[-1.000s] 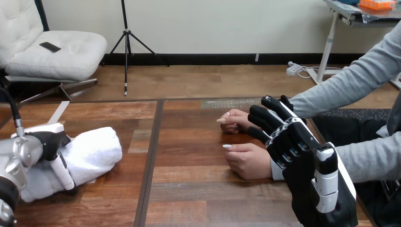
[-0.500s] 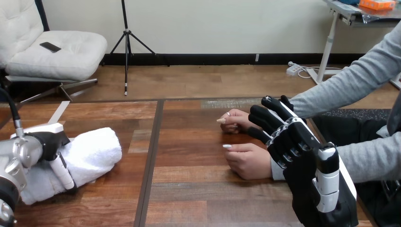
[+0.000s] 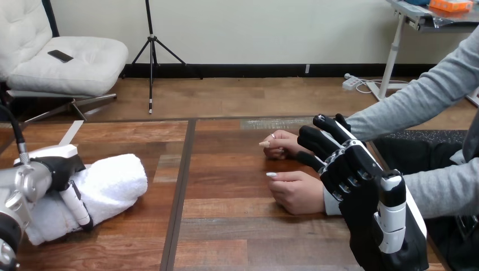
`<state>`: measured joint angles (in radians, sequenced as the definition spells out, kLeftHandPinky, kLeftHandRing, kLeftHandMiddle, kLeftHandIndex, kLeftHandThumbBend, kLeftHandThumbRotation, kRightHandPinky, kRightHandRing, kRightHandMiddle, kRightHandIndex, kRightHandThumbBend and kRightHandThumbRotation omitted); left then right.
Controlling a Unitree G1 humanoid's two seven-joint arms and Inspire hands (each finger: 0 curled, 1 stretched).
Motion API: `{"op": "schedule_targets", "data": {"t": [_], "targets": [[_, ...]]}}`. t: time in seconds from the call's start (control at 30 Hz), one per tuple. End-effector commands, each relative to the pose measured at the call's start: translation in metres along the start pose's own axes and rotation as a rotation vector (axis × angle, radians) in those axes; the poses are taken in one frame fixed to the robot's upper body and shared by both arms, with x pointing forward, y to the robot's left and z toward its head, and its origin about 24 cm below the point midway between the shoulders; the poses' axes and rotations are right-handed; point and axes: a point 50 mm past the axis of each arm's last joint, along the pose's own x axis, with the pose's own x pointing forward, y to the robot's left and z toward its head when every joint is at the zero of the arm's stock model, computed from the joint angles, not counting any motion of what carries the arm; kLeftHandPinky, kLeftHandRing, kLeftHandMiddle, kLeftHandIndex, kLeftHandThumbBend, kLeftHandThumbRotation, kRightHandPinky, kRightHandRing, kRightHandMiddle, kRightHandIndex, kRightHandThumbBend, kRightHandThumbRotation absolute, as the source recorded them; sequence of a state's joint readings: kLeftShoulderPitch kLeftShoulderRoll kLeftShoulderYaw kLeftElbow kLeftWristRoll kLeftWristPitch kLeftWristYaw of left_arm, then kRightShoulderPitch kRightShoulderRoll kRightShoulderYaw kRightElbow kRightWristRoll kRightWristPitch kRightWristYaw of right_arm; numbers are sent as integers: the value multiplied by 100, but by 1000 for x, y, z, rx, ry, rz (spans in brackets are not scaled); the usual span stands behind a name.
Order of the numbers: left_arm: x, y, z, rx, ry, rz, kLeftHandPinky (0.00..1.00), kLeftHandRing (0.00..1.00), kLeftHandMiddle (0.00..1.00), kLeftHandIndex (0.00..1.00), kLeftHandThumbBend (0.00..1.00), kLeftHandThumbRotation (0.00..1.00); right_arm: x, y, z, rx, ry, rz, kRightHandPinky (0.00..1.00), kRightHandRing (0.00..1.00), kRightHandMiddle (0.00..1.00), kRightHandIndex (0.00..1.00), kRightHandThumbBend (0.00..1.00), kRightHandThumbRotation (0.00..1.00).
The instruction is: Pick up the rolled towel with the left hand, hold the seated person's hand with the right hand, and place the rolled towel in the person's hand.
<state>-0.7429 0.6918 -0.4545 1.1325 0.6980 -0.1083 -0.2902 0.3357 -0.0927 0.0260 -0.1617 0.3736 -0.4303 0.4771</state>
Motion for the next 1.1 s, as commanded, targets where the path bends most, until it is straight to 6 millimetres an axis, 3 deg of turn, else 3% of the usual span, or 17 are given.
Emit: {"op": "schedule_targets", "data": {"t": [0.0, 0.4, 1.07], "targets": [[0, 4, 1, -9, -22, 51, 57, 64, 66, 51, 71, 0, 14, 0, 16, -33, -89, 33, 87, 89, 86, 88, 81, 94], [-4, 7, 1, -36, -89, 184, 55, 62, 64, 53, 70, 0, 14, 0, 15, -43, -84, 35, 88, 90, 87, 88, 81, 94], [-20, 4, 3, -229, -257, 450, 44, 47, 53, 52, 69, 0, 14, -2, 13, -84, -66, 27, 89, 90, 86, 88, 80, 94]]}}
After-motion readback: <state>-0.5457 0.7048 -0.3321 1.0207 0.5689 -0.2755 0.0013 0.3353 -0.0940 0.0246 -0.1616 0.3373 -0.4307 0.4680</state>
